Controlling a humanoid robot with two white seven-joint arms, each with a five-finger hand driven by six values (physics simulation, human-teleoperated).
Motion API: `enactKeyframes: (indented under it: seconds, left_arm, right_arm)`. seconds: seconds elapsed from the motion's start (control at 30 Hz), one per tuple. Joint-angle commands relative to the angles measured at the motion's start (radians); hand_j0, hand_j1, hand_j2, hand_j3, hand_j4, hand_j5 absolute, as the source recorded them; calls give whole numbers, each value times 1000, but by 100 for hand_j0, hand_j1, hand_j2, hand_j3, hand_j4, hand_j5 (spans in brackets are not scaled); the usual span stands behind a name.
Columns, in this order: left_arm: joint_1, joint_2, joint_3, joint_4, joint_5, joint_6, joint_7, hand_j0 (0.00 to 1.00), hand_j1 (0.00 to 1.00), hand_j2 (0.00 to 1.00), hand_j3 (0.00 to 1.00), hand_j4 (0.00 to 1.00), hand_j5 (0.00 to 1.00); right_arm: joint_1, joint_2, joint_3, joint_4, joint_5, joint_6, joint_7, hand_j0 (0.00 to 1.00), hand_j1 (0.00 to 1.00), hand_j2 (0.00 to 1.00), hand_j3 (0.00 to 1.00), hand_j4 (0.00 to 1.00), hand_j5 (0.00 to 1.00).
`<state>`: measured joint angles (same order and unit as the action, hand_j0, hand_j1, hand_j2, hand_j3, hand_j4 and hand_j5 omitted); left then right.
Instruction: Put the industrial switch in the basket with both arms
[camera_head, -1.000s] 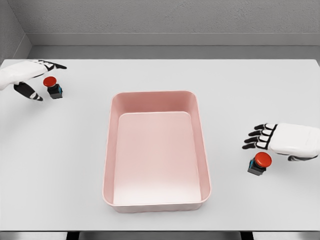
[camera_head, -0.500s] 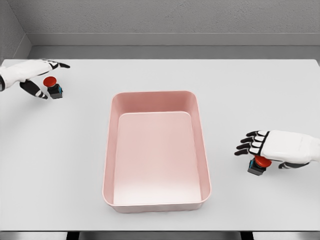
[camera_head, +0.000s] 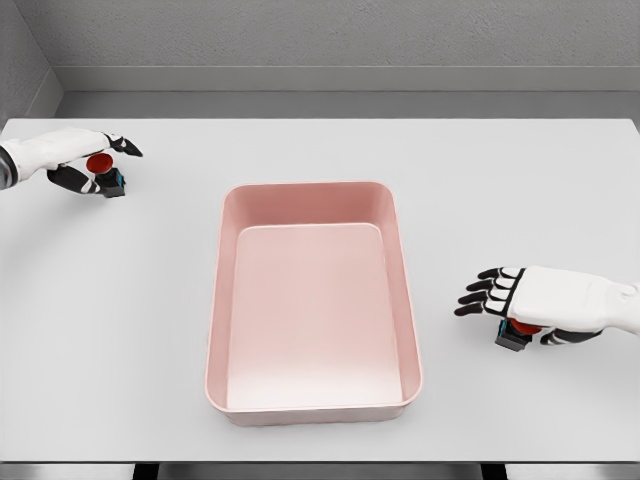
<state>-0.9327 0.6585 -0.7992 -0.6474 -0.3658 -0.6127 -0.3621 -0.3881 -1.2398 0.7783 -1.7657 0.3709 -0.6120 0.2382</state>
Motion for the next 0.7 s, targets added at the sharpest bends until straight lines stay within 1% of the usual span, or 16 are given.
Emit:
enactKeyframes:
  seconds: [0.0, 0.1, 0.13, 0.3, 0.37, 0.4, 0.43, 0.47, 0.5, 0.57, 0.6, 0.67]
  left_arm:
    - [0, 3, 5, 0, 7, 2, 0, 77, 77, 77, 77, 77, 77]
    - [-2, 9, 6, 2, 8, 2, 0, 77, 77, 77, 77, 77, 77]
    - [-2, 9, 6, 2, 11, 2, 0, 77, 77, 77, 77, 77, 77]
    - [-2, 10, 8, 8, 13, 2, 0, 77, 77, 77, 77, 77, 77]
    - [0, 13, 6, 8, 11, 2, 0, 75, 75, 75, 75, 75, 75]
    - [0, 13, 6, 8, 11, 2, 0, 70, 70, 70, 70, 70, 70]
    - [0, 13, 6, 8, 10, 2, 0, 70, 70, 70, 70, 70, 70]
    - [0, 15, 6, 8, 11, 2, 0, 66, 66, 66, 66, 66, 66]
    - [0, 20, 6, 8, 11, 2, 0, 64, 64, 64, 64, 64, 64]
    - [0, 21, 6, 8, 11, 2, 0, 60, 60, 60, 60, 60, 60]
    - [0, 21, 6, 6, 13, 2, 0, 58, 58, 58, 58, 58, 58]
    - [-2, 33, 9, 8, 13, 2, -6, 50, 50, 50, 50, 50, 50]
  right_arm:
    - [2, 13, -1, -1, -7, 1, 0, 99, 99, 99, 99, 99, 99]
    - [8, 17, -1, 0, -7, 1, 0, 97, 97, 97, 97, 97, 97]
    - [8, 17, 1, -1, -7, 1, 0, 93, 93, 93, 93, 93, 93]
    - [14, 17, 1, 0, -7, 1, 0, 86, 86, 86, 86, 86, 86]
    - [15, 16, 1, 0, -7, 1, 1, 82, 82, 82, 82, 82, 82]
    - [17, 17, 1, -1, -7, 1, 1, 79, 79, 79, 79, 79, 79]
    - [17, 16, 1, -1, -7, 1, 1, 79, 79, 79, 79, 79, 79]
    - [17, 14, 1, 0, -7, 1, 3, 77, 77, 77, 77, 77, 77]
    - [17, 16, 1, 0, -7, 1, 6, 72, 72, 72, 72, 72, 72]
    - [17, 13, 1, 0, -6, 1, 9, 71, 71, 71, 71, 71, 71]
    - [17, 11, 1, 0, -6, 1, 9, 67, 67, 67, 67, 67, 67]
    - [17, 5, -1, 0, -6, 1, 10, 67, 67, 67, 67, 67, 67]
